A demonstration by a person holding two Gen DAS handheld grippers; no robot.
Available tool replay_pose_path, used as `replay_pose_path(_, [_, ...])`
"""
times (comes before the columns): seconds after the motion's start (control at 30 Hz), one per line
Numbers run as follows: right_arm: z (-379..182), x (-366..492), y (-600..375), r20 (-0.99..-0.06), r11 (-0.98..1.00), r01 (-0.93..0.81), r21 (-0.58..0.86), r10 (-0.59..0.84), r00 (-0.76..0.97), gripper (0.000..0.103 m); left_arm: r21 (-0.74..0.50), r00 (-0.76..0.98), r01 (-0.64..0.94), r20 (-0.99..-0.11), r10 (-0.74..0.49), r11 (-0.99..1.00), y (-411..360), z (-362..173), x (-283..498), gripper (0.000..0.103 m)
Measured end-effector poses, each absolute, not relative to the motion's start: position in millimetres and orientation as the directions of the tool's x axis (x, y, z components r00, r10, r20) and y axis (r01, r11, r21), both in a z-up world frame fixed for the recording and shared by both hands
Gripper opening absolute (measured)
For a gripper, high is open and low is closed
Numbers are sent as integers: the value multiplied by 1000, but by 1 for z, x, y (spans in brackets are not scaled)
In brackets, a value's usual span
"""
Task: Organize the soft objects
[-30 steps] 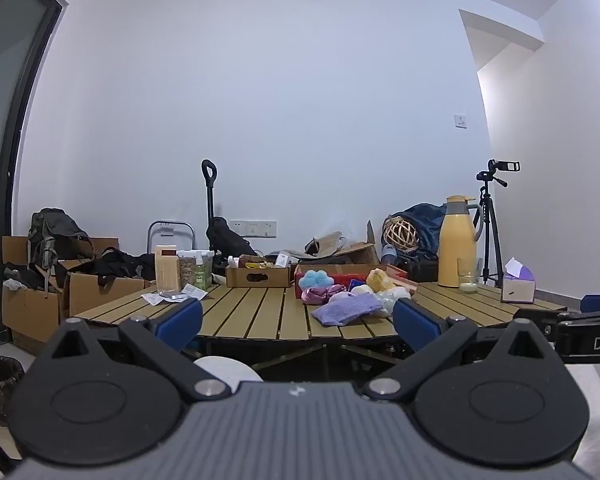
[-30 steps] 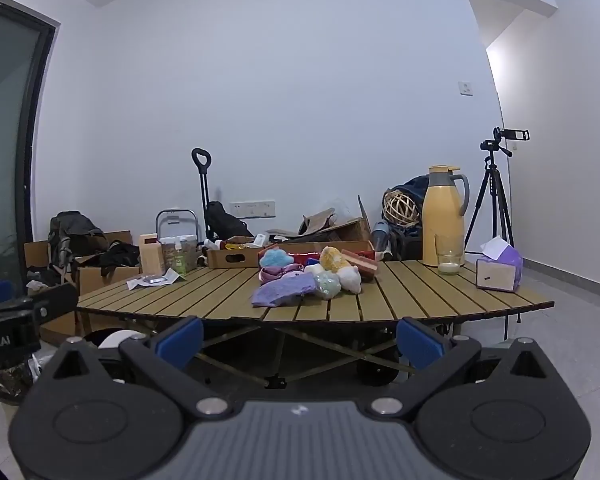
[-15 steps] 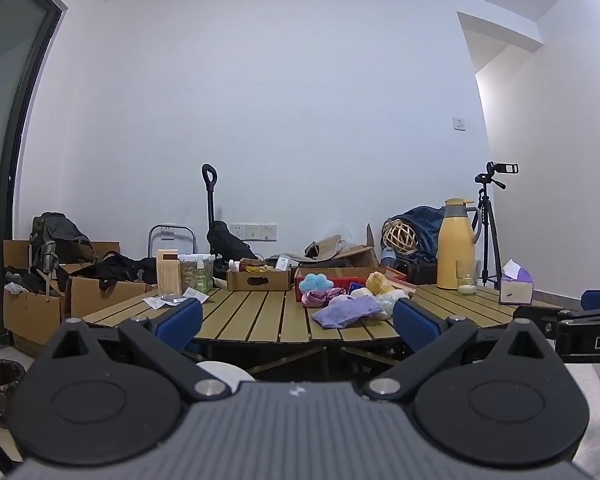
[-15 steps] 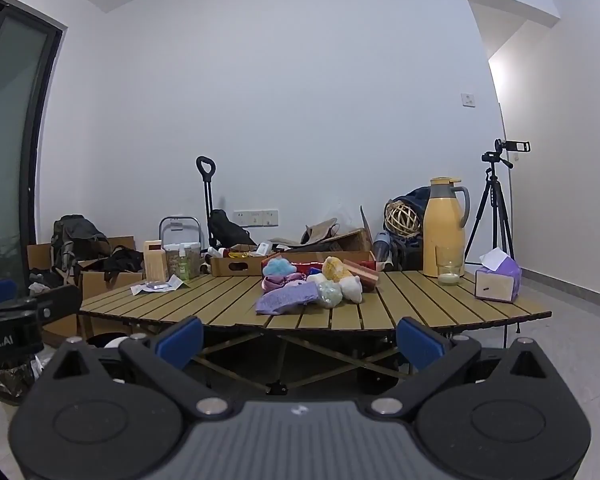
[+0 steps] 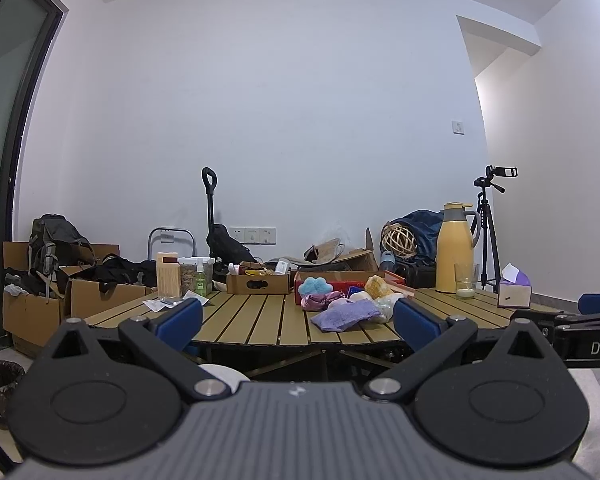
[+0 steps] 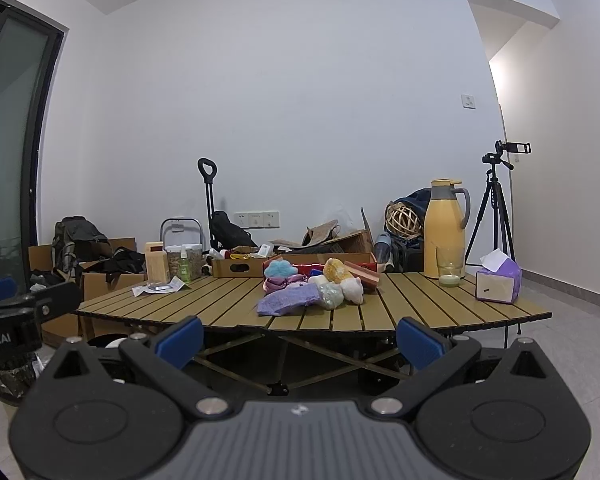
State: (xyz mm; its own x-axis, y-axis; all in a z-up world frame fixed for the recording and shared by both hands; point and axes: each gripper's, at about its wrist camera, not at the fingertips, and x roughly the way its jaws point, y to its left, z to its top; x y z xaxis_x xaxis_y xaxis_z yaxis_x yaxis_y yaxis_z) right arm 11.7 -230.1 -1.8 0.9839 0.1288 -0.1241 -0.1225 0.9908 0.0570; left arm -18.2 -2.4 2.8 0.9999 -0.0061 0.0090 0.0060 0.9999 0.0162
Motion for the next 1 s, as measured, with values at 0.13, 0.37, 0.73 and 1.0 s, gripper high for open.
replay_pose_path(0.13, [-1, 12, -230, -123, 991, -123, 57, 129, 984, 103, 18, 1000, 6, 10, -6, 1000, -3, 4, -18, 103])
replay_pose_path(0.37, [-2, 14, -230, -125, 990, -131, 55, 137, 983, 103, 17, 1000, 7, 10, -8, 1000, -3, 4, -20, 103])
replay_pose_path(0.73, [-3, 12, -228, -118, 989, -139, 44, 143, 983, 103, 15, 1000, 4, 14, -4, 1000, -4, 7, -20, 103])
replay_pose_path(1.0, [-5, 13, -225, -122, 989, -142, 43, 146, 982, 103, 14, 1000, 2, 17, -2, 1000, -4, 8, -21, 103])
